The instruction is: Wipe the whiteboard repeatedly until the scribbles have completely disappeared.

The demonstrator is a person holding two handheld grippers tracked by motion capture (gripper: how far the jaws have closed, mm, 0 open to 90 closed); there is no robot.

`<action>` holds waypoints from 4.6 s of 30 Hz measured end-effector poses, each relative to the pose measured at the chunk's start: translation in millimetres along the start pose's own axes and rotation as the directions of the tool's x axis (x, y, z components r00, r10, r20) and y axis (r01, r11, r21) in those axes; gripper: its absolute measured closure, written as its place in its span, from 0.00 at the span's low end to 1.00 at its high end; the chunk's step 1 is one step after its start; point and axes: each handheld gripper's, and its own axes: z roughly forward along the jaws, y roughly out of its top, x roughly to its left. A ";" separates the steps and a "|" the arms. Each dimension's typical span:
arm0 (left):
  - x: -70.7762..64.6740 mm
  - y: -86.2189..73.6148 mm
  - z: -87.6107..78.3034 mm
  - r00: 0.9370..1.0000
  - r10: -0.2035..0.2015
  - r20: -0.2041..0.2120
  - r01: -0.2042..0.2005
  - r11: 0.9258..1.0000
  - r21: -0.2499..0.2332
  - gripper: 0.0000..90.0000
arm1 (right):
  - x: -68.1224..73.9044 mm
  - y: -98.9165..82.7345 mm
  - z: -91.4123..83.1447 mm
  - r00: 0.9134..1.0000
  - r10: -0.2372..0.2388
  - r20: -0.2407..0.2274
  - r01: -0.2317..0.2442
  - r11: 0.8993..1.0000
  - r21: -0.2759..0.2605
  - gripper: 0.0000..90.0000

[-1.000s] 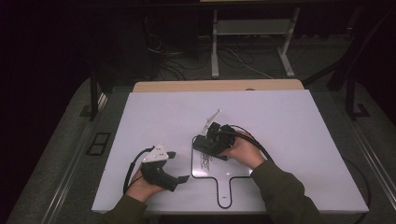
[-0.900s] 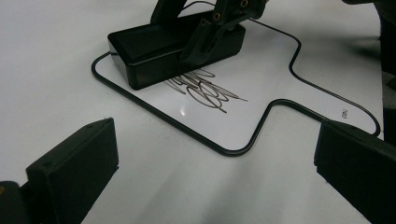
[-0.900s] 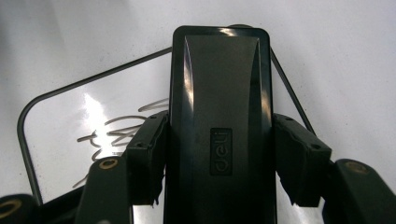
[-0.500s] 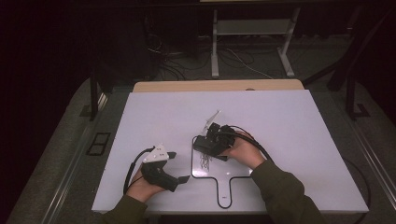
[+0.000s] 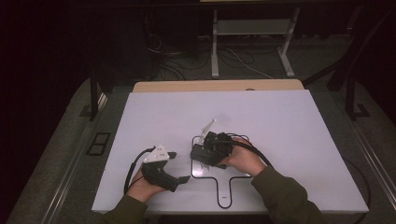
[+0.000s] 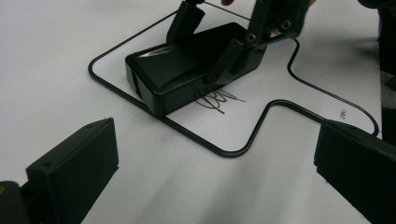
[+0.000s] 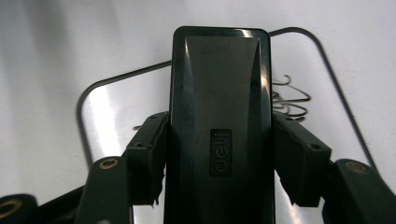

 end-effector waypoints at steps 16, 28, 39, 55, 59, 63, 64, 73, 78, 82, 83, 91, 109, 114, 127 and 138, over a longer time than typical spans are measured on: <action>0.1 0.0 0.3 1.000 0.005 0.002 -0.005 1.000 0.006 0.00 | -26.8 3.1 3.8 0.998 0.049 0.025 -0.049 0.999 0.000 0.43; 0.0 -0.1 0.9 1.000 0.002 0.005 -0.003 1.000 0.010 0.00 | -36.5 4.8 4.6 0.996 0.077 0.043 -0.077 0.997 0.009 0.43; -0.9 0.2 1.1 1.000 0.005 0.005 -0.005 1.000 0.010 0.00 | -2.4 -1.6 -0.6 1.000 0.009 0.013 -0.009 1.000 0.004 0.43; -1.7 0.1 2.3 1.000 0.000 0.008 0.000 1.000 0.008 0.00 | 0.1 -4.8 -1.9 1.000 0.002 0.003 -0.002 1.000 -0.001 0.43; -1.1 -0.1 2.4 1.000 0.005 0.009 -0.006 1.000 0.014 0.00 | -19.9 -1.8 0.9 0.999 0.039 0.017 -0.039 0.999 -0.002 0.43; -1.3 -0.1 2.4 1.000 0.006 0.010 -0.006 1.000 0.015 0.00 | -37.2 0.9 3.4 0.996 0.079 0.028 -0.079 0.997 -0.001 0.43; -1.3 -0.1 2.4 1.000 0.006 0.010 -0.006 1.000 0.015 0.00 | -40.4 1.2 3.8 0.996 0.087 0.030 -0.088 0.996 -0.001 0.43; -1.3 0.1 2.7 1.000 0.012 0.011 -0.012 1.000 0.017 0.00 | -32.2 0.0 2.7 0.997 0.071 0.029 -0.071 0.998 -0.001 0.43; -1.6 0.0 2.8 1.000 0.005 0.011 -0.005 1.000 0.012 0.00 | -15.2 -2.8 0.0 0.999 0.035 0.016 -0.035 0.999 0.002 0.43; -1.6 0.2 2.4 1.000 0.012 0.011 -0.012 1.000 0.017 0.00 | -1.6 -5.5 -2.2 1.000 0.003 0.003 -0.003 1.000 0.002 0.43; -1.6 0.3 2.4 1.000 0.012 0.011 -0.012 1.000 0.017 0.00 | 2.2 -6.0 -2.8 1.000 -0.003 0.000 0.003 1.000 0.003 0.43; -1.5 0.4 3.2 1.000 0.014 0.009 -0.014 1.000 0.018 0.00 | 27.1 -7.8 -5.6 0.999 -0.045 -0.026 0.045 0.999 0.001 0.43; -1.2 0.1 3.2 1.000 0.006 0.013 -0.006 1.000 0.016 0.00 | -2.8 1.7 0.8 1.000 0.004 0.025 -0.005 1.000 0.016 0.43; -1.5 0.4 3.0 1.000 0.014 0.010 -0.014 1.000 0.018 0.00 | 23.2 -2.8 -2.5 0.999 -0.051 -0.009 0.051 0.999 0.005 0.43; -1.9 0.2 3.6 1.000 0.007 0.010 -0.007 1.000 0.017 0.00 | 11.9 7.6 2.3 0.999 -0.042 0.011 0.042 0.999 0.021 0.43; -1.6 -0.7 3.5 1.000 0.019 -0.004 -0.018 0.999 0.032 0.00 | 5.9 12.9 5.2 1.000 -0.022 0.017 0.022 0.999 0.026 0.43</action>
